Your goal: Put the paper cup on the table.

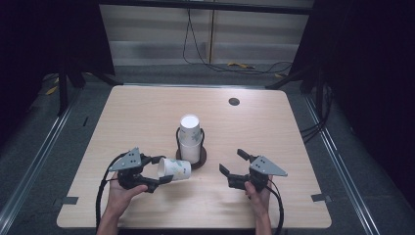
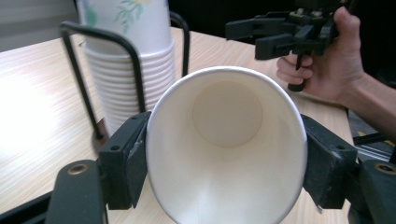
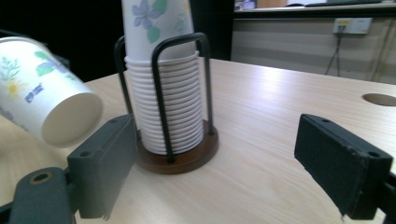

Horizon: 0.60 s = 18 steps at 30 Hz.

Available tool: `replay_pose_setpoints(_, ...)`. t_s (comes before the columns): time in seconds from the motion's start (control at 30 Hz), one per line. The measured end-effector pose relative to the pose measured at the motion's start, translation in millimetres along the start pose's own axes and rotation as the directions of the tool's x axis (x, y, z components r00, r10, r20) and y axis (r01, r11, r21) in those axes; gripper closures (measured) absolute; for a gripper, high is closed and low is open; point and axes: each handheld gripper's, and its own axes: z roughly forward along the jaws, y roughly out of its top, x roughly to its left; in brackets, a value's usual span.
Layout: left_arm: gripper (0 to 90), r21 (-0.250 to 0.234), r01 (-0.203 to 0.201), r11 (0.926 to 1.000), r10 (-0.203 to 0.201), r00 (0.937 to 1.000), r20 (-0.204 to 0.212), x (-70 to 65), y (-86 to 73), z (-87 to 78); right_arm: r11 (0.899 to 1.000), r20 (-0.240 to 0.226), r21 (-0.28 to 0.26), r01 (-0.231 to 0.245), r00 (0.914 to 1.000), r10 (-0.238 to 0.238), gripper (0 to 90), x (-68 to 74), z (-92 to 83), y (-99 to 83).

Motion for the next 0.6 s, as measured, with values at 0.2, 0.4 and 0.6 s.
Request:
replay_pose_setpoints(0.2,27.1,0.025,-0.003,0.9997,0.004,0.9996,-0.028,5.4,-3.7,-9.2,0.999,0.074,-0.022,-0.025,0.9969,0.026,12.7,-2.3,-4.8,-2.8)
replay_pose_setpoints(0.4,27.2,0.039,0.025,0.9989,-0.023,0.9982,-0.056,14.0,-2.8,-14.6,0.999,0.173,-0.033,-0.036,0.9841,0.041,12.7,-3.3,-6.8,-11.7)
replay_pose_setpoints(0.6,27.2,0.080,0.028,0.9964,-0.021,0.9957,-0.090,25.8,-1.0,-15.0,1.000,0.221,-0.017,-0.018,0.9751,0.021,12.8,-4.7,-8.9,-15.5)
